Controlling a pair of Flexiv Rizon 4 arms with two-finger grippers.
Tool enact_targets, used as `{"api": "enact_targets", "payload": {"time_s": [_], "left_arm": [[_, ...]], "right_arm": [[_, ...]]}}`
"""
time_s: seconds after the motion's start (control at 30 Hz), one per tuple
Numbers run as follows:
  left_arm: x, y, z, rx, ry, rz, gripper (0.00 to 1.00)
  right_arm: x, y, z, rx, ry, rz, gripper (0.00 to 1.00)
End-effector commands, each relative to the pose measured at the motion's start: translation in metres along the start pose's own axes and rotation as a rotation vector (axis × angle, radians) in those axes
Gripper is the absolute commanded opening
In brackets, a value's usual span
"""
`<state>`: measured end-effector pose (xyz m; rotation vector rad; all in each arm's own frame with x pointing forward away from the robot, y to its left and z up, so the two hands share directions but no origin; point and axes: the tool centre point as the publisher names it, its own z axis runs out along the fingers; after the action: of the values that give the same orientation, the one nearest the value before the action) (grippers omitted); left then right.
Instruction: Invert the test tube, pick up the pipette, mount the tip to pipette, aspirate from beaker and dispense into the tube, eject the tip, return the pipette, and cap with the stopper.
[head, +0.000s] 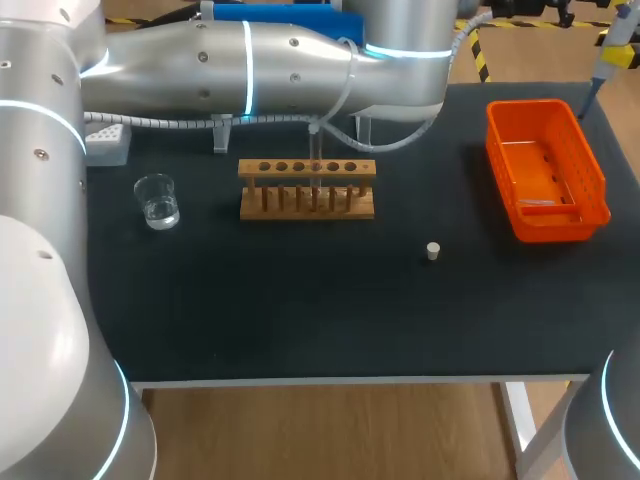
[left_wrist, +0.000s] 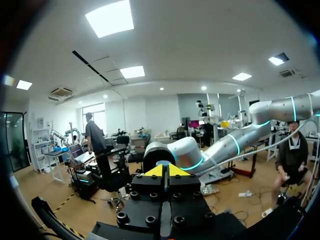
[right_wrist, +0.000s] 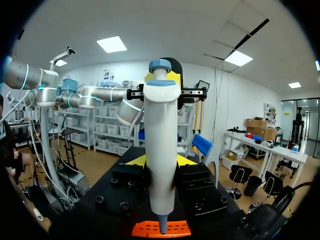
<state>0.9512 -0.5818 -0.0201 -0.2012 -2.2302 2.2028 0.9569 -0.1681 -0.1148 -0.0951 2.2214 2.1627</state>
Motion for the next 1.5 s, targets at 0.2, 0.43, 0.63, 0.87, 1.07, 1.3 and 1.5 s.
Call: {"api": "enact_targets", "payload": {"time_s": [0.2, 0.43, 0.63, 0.87, 1.07, 1.3, 1.5], "left_arm": [[0.001, -0.007, -0.043, -0.044, 0.045, -0.010, 1.00], [0.012, -0.003, -0.097, -0.056, 0.013, -0.046, 1.00], [0.030, 0.010, -0.143, -0.075, -0.022, -0.071, 1.00], [0.055, 0.027, -0.188, -0.064, -0.068, -0.069, 1.00], [0.074, 0.041, -0.223, -0.047, -0.073, -0.056, 1.00], [0.097, 0.051, -0.261, -0.038, -0.108, -0.047, 1.00], [0.114, 0.059, -0.289, -0.032, -0.134, -0.045, 1.00]], "right_arm": [[0.000, 0.001, 0.000, 0.004, -0.001, 0.000, 0.00], [0.000, 0.001, 0.000, 0.004, -0.001, 0.000, 0.00], [0.000, 0.001, 0.000, 0.004, -0.001, 0.000, 0.00], [0.000, 0.001, 0.000, 0.004, -0.001, 0.000, 0.00], [0.000, 0.001, 0.000, 0.004, -0.001, 0.000, 0.00], [0.000, 0.001, 0.000, 0.004, -0.001, 0.000, 0.00], [0.000, 0.001, 0.000, 0.004, -0.001, 0.000, 0.00]]}}
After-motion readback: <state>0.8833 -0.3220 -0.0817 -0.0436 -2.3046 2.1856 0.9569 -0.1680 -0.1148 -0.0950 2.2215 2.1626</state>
